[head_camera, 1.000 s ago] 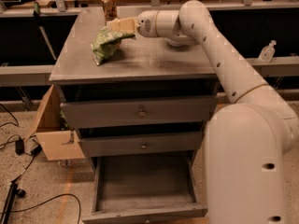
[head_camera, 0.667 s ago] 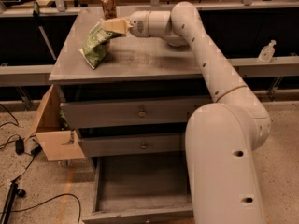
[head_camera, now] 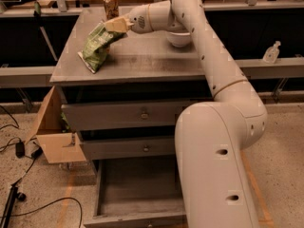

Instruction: Place green jalapeno chip bag into bottom drawer

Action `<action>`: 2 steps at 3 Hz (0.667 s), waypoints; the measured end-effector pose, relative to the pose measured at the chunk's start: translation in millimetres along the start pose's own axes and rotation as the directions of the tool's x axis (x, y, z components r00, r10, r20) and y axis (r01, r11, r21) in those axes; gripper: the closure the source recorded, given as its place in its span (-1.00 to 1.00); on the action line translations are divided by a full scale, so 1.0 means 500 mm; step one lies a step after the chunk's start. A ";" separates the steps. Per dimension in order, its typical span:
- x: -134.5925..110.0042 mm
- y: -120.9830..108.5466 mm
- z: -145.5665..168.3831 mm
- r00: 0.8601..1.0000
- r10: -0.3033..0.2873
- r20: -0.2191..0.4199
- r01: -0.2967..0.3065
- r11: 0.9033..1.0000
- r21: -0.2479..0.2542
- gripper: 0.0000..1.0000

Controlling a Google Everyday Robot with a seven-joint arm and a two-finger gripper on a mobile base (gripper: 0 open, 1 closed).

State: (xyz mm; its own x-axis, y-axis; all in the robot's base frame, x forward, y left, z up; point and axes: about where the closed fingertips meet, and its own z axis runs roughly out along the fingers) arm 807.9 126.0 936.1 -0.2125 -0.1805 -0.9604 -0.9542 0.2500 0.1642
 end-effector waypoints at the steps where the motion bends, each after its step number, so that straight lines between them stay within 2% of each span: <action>1: -0.007 0.016 -0.045 0.996 -0.016 -0.087 0.018 0.999 0.030 1.00; 2: 0.000 0.060 -0.126 0.984 0.065 -0.166 -0.056 0.997 0.057 1.00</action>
Offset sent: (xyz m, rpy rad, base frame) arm -0.0783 -0.0795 0.0141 -0.2333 0.1689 -0.0482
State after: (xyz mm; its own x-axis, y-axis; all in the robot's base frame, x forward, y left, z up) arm 766.3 73.6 955.4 -0.3057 -0.3197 -0.8969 -0.9273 0.3138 0.2042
